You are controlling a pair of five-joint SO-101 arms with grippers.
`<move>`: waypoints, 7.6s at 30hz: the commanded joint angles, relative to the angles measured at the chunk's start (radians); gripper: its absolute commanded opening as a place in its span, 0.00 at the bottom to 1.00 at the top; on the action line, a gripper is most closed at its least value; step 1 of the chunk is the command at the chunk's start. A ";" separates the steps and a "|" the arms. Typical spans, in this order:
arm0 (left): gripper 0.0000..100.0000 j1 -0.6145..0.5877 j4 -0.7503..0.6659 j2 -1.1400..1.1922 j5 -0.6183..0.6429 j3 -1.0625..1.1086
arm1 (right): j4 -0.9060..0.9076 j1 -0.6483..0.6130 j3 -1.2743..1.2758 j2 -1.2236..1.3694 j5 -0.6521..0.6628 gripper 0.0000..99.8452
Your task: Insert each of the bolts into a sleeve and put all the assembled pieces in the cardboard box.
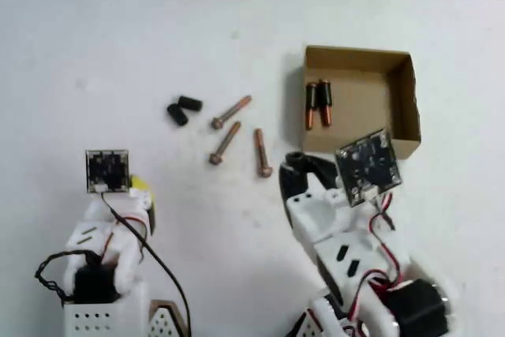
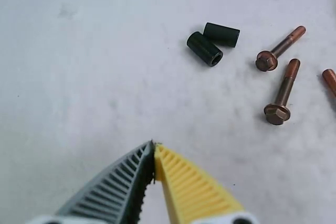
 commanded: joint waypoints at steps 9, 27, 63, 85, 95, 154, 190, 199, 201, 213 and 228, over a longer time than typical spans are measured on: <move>0.02 -0.007 -0.023 -0.007 -0.163 -0.006 | -0.357 0.117 0.404 -0.226 0.015 0.02; 0.02 -0.004 0.061 -0.007 -0.219 -0.046 | -0.812 0.044 0.865 -0.446 0.006 0.02; 0.02 0.087 0.216 1.081 -0.308 -1.026 | -1.156 0.027 1.045 -0.440 0.006 0.02; 0.02 0.329 0.245 1.957 -0.315 -1.600 | -1.099 0.133 1.045 -0.438 0.006 0.02; 0.02 0.358 0.374 2.247 -0.308 -1.886 | -1.084 0.133 1.045 -0.440 0.006 0.02; 0.02 0.357 0.496 2.295 -0.350 -2.027 | -1.078 0.160 1.045 -0.440 0.014 0.02; 0.02 0.208 0.367 2.241 -1.003 -1.657 | -1.076 0.159 1.045 -0.440 0.014 0.02; 0.02 0.205 0.230 2.244 -1.083 -1.542 | -1.078 0.159 1.045 -0.440 0.014 0.02; 0.02 0.206 0.222 2.242 -1.083 -1.536 | -1.078 0.159 1.045 -0.440 0.014 0.02; 0.08 0.209 0.354 2.238 -1.008 -1.676 | -1.078 0.159 1.045 -0.440 0.015 0.02; 0.08 0.200 0.459 2.247 -1.080 -1.755 | -1.078 0.160 1.045 -0.440 0.015 0.02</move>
